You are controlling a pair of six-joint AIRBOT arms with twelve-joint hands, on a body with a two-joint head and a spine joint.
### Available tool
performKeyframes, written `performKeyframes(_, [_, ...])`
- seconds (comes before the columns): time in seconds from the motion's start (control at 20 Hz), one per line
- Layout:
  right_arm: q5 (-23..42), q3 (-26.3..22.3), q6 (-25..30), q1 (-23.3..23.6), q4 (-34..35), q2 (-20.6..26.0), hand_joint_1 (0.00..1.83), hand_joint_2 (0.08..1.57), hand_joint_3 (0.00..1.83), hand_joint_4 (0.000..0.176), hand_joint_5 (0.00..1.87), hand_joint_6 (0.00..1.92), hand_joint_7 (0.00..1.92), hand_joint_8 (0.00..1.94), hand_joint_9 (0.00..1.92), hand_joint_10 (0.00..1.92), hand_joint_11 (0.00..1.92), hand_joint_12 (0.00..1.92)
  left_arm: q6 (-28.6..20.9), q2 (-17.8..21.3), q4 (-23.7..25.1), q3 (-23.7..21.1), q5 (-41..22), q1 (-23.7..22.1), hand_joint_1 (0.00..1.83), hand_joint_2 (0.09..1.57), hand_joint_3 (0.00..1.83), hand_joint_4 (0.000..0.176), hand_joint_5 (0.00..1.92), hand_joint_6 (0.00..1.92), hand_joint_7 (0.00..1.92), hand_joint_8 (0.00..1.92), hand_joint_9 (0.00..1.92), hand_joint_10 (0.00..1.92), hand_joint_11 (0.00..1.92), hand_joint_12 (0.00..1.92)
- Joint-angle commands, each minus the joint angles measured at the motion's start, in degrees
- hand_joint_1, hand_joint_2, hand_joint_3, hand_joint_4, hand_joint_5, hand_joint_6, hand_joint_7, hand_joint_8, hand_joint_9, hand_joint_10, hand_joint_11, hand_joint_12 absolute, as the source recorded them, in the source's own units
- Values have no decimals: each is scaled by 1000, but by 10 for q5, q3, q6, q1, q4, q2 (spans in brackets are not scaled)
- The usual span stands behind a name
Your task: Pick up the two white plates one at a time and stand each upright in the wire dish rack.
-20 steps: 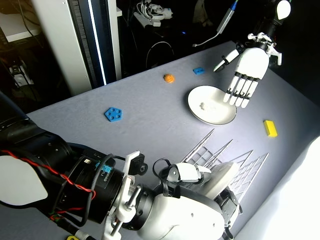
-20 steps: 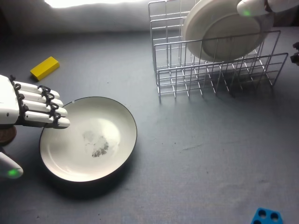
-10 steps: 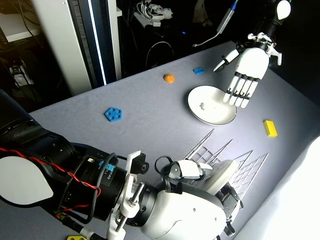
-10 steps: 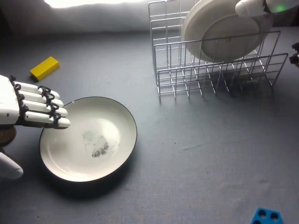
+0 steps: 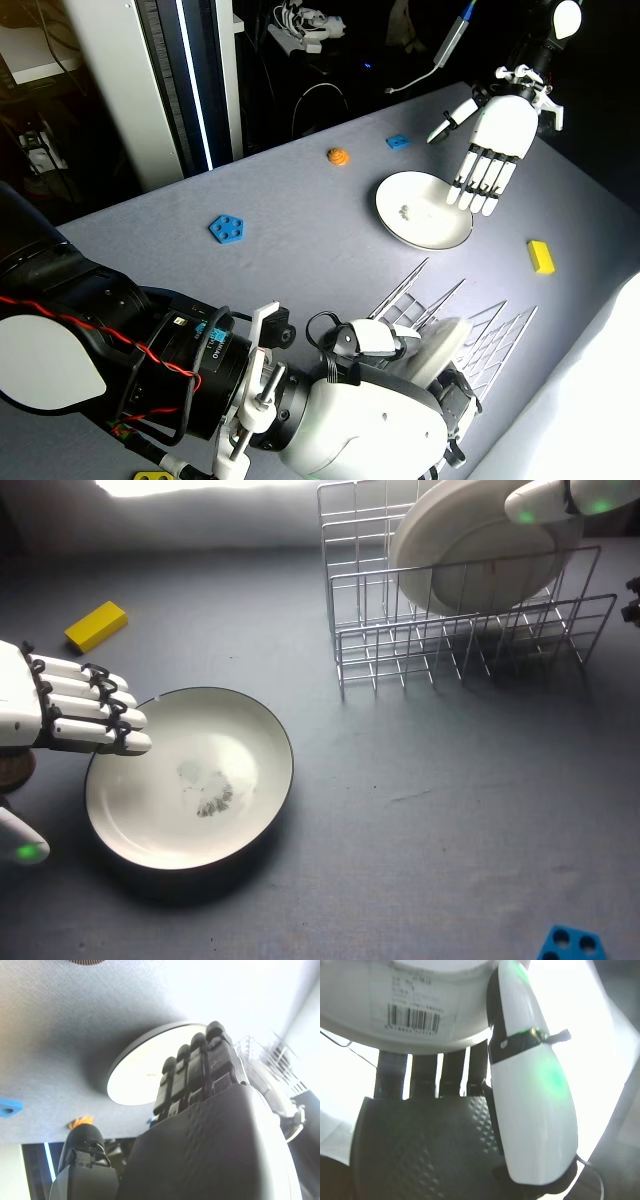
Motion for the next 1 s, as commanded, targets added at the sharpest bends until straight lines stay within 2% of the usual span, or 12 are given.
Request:
performKeyframes(0.0, [26, 4, 3, -2, 17, 2, 1374, 1105, 0, 0, 922, 1098, 983, 868, 987, 1058, 900, 1001, -1, 2, -30, 4, -15, -4, 0, 1083, 0, 0, 24, 6, 8, 2, 2, 1, 0, 0])
performKeyframes(0.15, [26, 3, 0, -5, 17, 1, 1380, 1081, 0, 0, 987, 1014, 1077, 734, 987, 1013, 927, 913, -1, 2, -30, 4, -15, -4, 0, 1078, 0, 0, 69, 17, 44, 12, 35, 11, 24, 13])
performKeyframes(0.6, [41, 1, -14, 7, -4, 2, 1377, 1088, 1, 0, 989, 1007, 1039, 792, 970, 1047, 909, 908, -1, 2, -30, 4, -15, -4, 0, 1096, 1, 0, 60, 4, 36, 2, 29, 2, 14, 20])
performKeyframes(0.65, [42, -1, -16, 10, -6, 2, 1372, 1103, 2, 0, 975, 1041, 991, 859, 932, 1102, 875, 938, -1, 2, -30, 4, -15, -4, 0, 1098, 2, 0, 46, 1, 25, 0, 15, 0, 2, 3])
performKeyframes(0.7, [43, -2, -17, 13, -6, 3, 1250, 1119, 0, 0, 983, 1056, 969, 923, 947, 656, 818, 986, -1, 2, -30, 3, -15, -4, 0, 1098, 2, 0, 51, 4, 32, 4, 20, 3, 8, 4])
performKeyframes(0.75, [44, -2, -20, 14, -6, 3, 1225, 1116, 0, 7, 982, 1046, 991, 905, 1017, 394, 786, 1019, -1, 2, -30, 3, -15, -4, 0, 1087, 0, 0, 26, 0, 16, 0, 3, 0, 1, 0])
performKeyframes(0.8, [45, -2, -22, 15, -7, 3, 1208, 1132, 2, 19, 907, 1136, 988, 940, 1034, 247, 724, 1060, -1, 2, -30, 3, -15, -4, 0, 1077, 0, 0, 22, 1, 20, 3, 6, 2, 0, 0])
performKeyframes(0.85, [46, -2, -26, 16, -9, 3, 1159, 1134, 2, 0, 921, 1070, 950, 479, 1046, 168, 689, 1060, -1, 2, -30, 3, -15, -4, 0, 1082, 0, 0, 25, 2, 21, 3, 7, 3, 0, 0])
performKeyframes(0.9, [49, -2, -32, 18, -18, 3, 1155, 1121, 3, 0, 947, 1020, 1007, 225, 1061, 114, 674, 1062, -1, 2, -30, 3, -15, -4, 0, 1083, 0, 0, 28, 3, 27, 6, 8, 3, 0, 0])
performKeyframes(0.95, [51, -2, -36, 20, -27, 3, 1161, 1104, 4, 0, 980, 967, 1047, 102, 1078, 77, 677, 1052, -1, 2, -30, 3, -15, -4, 0, 1080, 0, 0, 20, 0, 19, 2, 1, 0, 0, 0])
